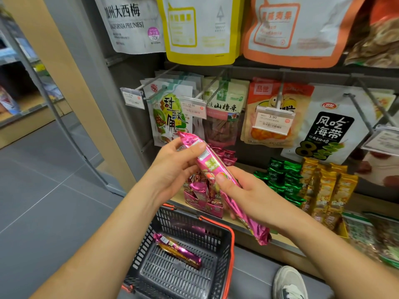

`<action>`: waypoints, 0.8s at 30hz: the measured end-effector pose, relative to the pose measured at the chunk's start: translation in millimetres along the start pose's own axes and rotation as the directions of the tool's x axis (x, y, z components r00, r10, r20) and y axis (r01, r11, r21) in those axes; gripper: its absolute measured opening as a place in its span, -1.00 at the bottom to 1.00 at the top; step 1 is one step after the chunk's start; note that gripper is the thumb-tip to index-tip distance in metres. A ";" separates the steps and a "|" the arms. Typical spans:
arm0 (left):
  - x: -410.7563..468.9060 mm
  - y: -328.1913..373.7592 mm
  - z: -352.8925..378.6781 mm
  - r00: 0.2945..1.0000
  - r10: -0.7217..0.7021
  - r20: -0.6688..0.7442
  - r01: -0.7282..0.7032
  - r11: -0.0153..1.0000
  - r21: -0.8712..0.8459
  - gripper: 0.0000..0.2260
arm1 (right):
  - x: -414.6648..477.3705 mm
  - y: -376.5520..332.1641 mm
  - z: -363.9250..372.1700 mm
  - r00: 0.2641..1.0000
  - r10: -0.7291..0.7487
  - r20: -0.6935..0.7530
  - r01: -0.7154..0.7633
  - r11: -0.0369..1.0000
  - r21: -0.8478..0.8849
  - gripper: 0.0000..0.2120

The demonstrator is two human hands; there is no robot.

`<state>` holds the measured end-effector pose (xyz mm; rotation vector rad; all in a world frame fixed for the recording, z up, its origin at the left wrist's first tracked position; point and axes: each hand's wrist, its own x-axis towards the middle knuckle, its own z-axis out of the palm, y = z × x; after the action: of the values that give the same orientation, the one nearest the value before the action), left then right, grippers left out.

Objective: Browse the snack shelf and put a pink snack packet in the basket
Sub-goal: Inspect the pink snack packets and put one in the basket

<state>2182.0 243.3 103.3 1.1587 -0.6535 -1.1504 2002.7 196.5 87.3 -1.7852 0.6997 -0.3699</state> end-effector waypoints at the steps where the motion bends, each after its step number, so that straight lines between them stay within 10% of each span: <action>1: -0.1 -1.4 1.8 1.000 -0.014 -0.004 0.014 1.000 -0.018 -0.49 | -2.0 0.3 1.2 1.000 -0.009 -0.018 0.008 1.000 -0.016 -0.62; 5: -2.0 -13.3 6.8 0.989 -0.081 0.120 0.069 0.993 0.100 -0.67 | 1.0 -0.2 1.3 0.998 0.012 -0.060 -0.015 0.999 -0.042 -0.25; 9: -4.9 -22.0 15.1 0.969 -0.077 0.233 0.024 0.975 0.223 -0.72 | 4.2 26.9 -16.6 0.993 -0.112 -0.019 0.112 0.994 -0.003 -0.75; 19: -11.3 -32.3 21.8 0.965 0.050 0.257 -0.199 0.776 0.599 -0.79 | 7.4 -4.3 -11.7 0.937 -0.087 -0.337 0.163 0.965 0.204 -0.85; 24: -14.4 -48.4 11.9 0.928 -0.194 0.319 -0.105 0.683 0.723 -0.79 | 3.9 -4.8 -22.3 0.905 0.028 -0.424 0.177 0.882 0.436 -0.72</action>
<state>2149.8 253.6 63.9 1.6450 -1.4963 -1.1923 1994.2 178.1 98.6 -1.2779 0.7601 -0.9203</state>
